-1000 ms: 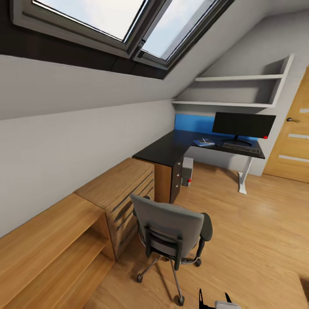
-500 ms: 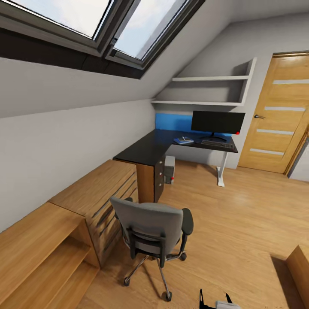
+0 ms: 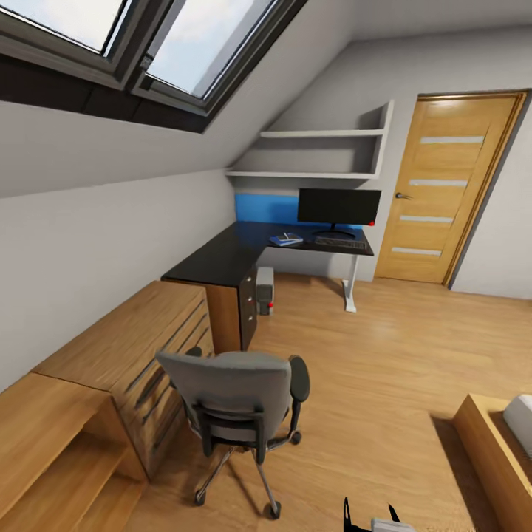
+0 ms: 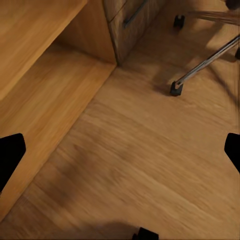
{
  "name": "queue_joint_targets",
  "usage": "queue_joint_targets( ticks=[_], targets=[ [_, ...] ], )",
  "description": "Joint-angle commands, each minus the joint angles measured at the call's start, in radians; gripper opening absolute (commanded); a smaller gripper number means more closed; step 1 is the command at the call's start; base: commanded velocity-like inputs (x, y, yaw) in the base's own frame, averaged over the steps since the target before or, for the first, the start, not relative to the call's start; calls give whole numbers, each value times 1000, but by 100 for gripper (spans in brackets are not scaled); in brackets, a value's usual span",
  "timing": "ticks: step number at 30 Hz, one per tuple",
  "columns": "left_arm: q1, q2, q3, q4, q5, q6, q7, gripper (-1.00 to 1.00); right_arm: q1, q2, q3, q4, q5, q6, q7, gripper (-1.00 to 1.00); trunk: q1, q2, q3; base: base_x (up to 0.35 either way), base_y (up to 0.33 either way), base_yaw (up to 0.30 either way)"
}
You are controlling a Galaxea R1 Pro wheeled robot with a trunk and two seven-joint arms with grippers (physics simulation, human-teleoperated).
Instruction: In the bedroom, organize the workspace by keeping the computer under the desk, ensuring the monitor is on the desk, placing the keyboard on the desk next to the monitor, placing the mouse on the desk next to the keyboard, moving the folder from the swivel chair onto the desk next to the mouse, stacking the notebook on top of the folder with the pen on top of the notebook, and positioning the swivel chair next to the desk.
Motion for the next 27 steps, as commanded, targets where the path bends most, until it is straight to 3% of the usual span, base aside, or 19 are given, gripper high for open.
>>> queue_joint_targets(
  ticks=[1,10,20,27],
  targets=[
    [0,0,-7,0,7,-2,3,100,-1,0,9,2,-5,-2,-5,100,0,-1,-2,138,205,-289],
    [0,0,-7,0,7,-2,3,100,-1,0,10,2,-4,-2,-5,100,0,-1,-2,116,171,-293],
    [0,0,-7,0,7,-2,3,100,-1,0,11,2,-3,-2,-4,100,0,-1,-2,11,35,-299],
    [-1,0,-7,0,7,-2,3,100,-1,0,11,2,-3,-2,-3,100,0,-1,-2,1,216,-300]
  ],
)
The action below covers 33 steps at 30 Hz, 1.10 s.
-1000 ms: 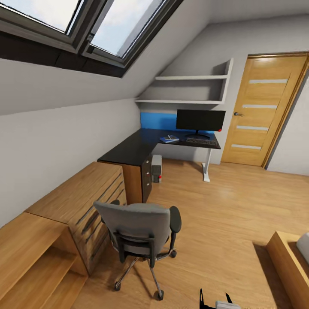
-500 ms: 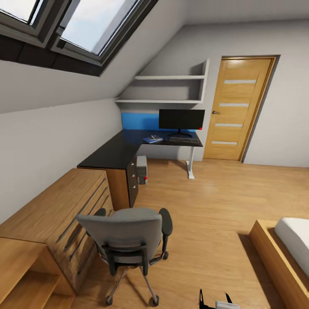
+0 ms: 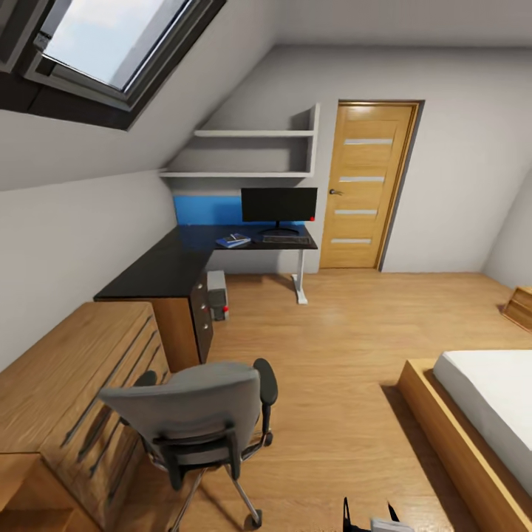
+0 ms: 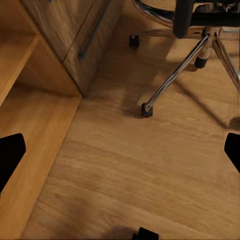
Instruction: In the bedroom, organize the workspace by keeping the computer under the desk, ensuring the monitor is on the desk, placing the keyboard on the desk next to the monitor, placing the mouse on the desk next to the keyboard, moving the folder from the swivel chair onto the desk next to the mouse, stacking the notebook on top of the folder with the pen on top of the notebook, and positioning the swivel chair next to the desk.
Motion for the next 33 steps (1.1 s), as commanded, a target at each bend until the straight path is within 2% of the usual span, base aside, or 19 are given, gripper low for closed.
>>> queue_joint_targets(
  ticks=[1,12,18,33],
  targets=[
    [0,0,-7,0,7,-2,2,100,-1,0,9,2,-5,-3,-5,100,0,-1,-1,0,283,-300],
    [0,0,-7,0,7,-2,2,100,-1,2,9,2,-4,-4,-4,100,0,-1,-1,0,300,-253],
    [0,0,-7,0,7,-2,2,100,-2,3,10,2,-5,-4,-4,100,0,-1,-1,0,264,-58],
    [0,0,-7,0,7,-2,2,100,-1,4,10,2,-5,-4,-5,100,0,-1,-1,0,89,-6]
  ],
)
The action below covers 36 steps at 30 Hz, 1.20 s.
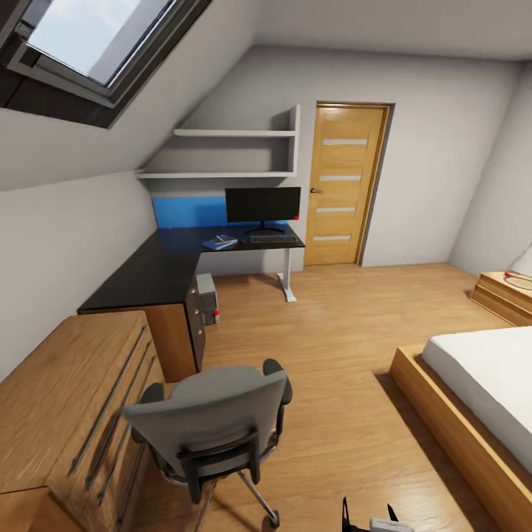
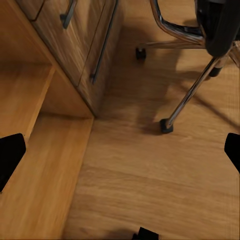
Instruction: In the bedroom, organize the workspace by keeping the computer under the desk, ensuring the monitor is on the desk, placing the keyboard on the desk next to the monitor, placing the mouse on the desk next to the keyboard, moving the folder from the swivel chair onto the desk next to the mouse, stacking the notebook on top of the folder with the pen on top of the notebook, and positioning the swivel chair next to the desk.
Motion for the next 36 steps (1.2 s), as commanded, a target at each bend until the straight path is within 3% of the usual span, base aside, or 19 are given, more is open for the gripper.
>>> queue_joint_targets(
  ticks=[1,13,27,36],
  targets=[
    [0,0,-7,0,6,-2,3,100,-1,0,9,2,-5,-3,-5,100,0,-1,-1,0,215,0],
    [-1,0,-7,1,6,-2,3,100,-1,0,8,2,-5,-3,-5,100,0,-1,-1,0,81,16],
    [-1,0,-7,1,6,-2,3,100,-1,0,7,2,-5,-3,-5,100,0,-1,-1,0,3,221],
    [-1,0,-7,1,6,0,3,100,-1,0,7,2,-5,-3,-5,100,0,-1,-1,-107,-96,45]
  ],
)
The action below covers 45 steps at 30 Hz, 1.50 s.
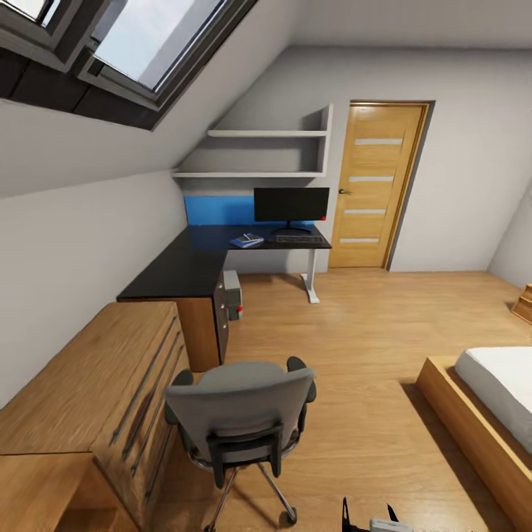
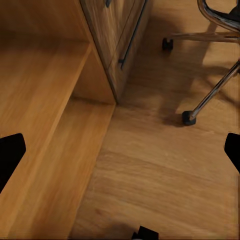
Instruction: In the bedroom, organize the workspace by keeping the computer under the desk, ensuring the monitor is on the desk, placing the keyboard on the desk next to the monitor, placing the mouse on the desk next to the keyboard, moving the folder from the swivel chair onto the desk next to the mouse, stacking the notebook on top of the folder with the pen on top of the notebook, and positioning the swivel chair next to the desk.
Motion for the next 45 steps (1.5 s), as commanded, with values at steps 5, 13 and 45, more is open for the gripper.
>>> queue_joint_targets(
  ticks=[5,13,45],
  targets=[
    [0,0,-7,0,6,-3,3,100,-1,0,8,2,-5,-3,-5,100,0,-1,-1,-57,-50,3],
    [-1,0,-7,0,6,-3,3,100,-1,0,8,2,-5,-3,-5,100,0,-1,-1,-31,-11,1],
    [0,0,-7,0,7,-3,3,100,-1,0,10,3,-2,-3,-3,100,0,-1,-1,-37,5,69]
  ],
)
